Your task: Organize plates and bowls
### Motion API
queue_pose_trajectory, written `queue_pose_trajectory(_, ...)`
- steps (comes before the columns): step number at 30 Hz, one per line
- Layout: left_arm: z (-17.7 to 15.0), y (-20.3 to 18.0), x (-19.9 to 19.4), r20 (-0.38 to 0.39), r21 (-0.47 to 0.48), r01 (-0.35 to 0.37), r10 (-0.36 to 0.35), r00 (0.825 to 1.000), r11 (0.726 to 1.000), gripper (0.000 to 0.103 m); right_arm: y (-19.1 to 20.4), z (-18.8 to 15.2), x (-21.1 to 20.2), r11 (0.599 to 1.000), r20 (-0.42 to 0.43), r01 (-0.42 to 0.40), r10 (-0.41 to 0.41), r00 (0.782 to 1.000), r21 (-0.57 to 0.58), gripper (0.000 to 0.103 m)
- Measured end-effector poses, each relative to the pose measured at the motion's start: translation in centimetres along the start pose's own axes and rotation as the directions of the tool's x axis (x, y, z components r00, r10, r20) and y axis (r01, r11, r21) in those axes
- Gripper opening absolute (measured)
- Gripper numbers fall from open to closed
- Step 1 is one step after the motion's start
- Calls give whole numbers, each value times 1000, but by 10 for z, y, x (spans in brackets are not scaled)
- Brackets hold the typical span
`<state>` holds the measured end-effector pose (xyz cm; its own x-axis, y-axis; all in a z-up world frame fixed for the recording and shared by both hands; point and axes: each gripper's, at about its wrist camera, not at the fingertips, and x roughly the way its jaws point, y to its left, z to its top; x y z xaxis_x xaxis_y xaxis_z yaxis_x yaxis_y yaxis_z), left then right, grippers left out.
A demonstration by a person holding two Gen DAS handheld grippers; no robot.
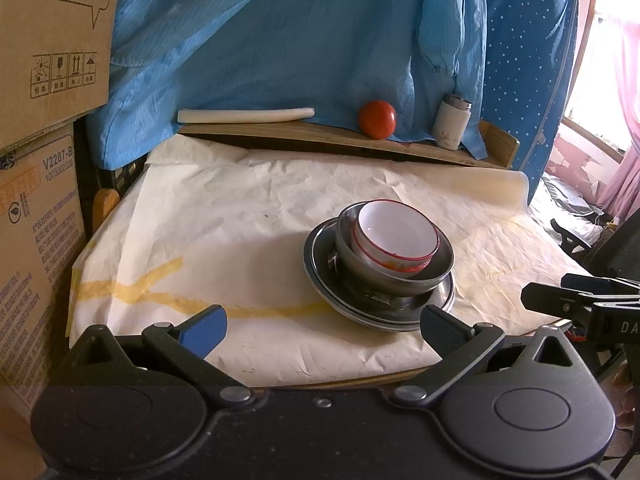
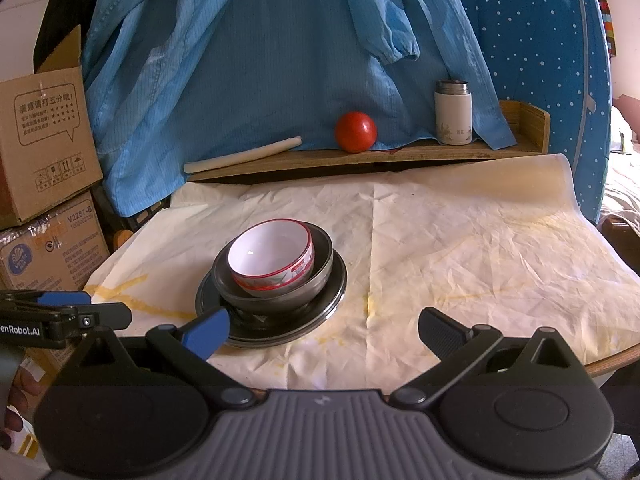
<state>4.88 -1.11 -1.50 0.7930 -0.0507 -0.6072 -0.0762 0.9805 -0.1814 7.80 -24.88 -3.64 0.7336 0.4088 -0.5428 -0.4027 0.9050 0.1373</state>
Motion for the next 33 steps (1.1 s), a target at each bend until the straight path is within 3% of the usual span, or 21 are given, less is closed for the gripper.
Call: queue_pose_trajectory(33, -2, -5, -9, 1, 10, -30, 30, 1000, 1000, 102, -6, -3, -5, 1000, 14, -25, 25, 1000, 11, 103)
